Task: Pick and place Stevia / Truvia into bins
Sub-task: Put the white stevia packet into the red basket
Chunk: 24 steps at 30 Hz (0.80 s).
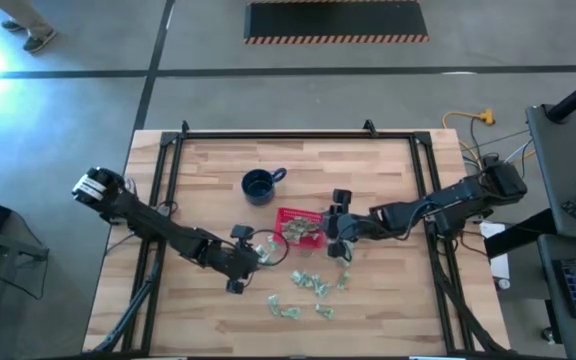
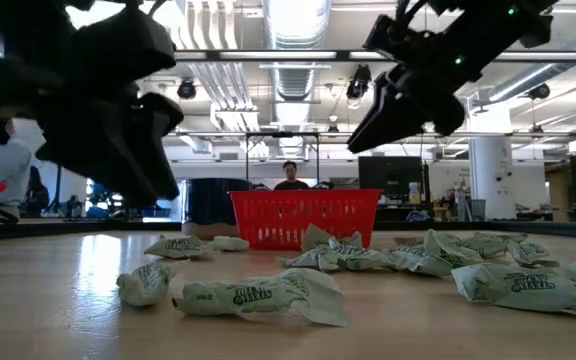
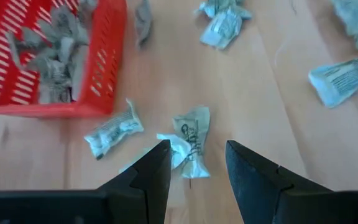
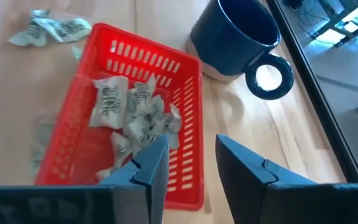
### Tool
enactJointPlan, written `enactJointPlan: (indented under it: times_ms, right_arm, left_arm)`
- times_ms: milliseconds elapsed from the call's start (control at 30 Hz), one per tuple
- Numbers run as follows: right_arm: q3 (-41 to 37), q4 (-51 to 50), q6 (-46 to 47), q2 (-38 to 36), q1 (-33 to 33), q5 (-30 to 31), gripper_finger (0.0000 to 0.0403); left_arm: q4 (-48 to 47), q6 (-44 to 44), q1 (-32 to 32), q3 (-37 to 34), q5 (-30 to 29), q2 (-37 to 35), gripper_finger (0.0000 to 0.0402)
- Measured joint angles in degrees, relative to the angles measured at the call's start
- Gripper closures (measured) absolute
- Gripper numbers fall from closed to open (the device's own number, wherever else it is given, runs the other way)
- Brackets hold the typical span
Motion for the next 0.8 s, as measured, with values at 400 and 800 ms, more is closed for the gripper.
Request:
enactJointPlan:
  times_ms: [400,800]
  right_arm:
    - [0.02,-3.47,2.58,-6.98,4.68,0.03,0.0293]
    - [0.01,-3.99,2.60,-7.56,5.38,0.17,0.0307]
  left_arm:
    - [2.29,0.66,1.16,0.56,0.55,6.66,0.0265]
    - [2.45,0.46,2.16,-0.02,2.35,6.79,0.0266]
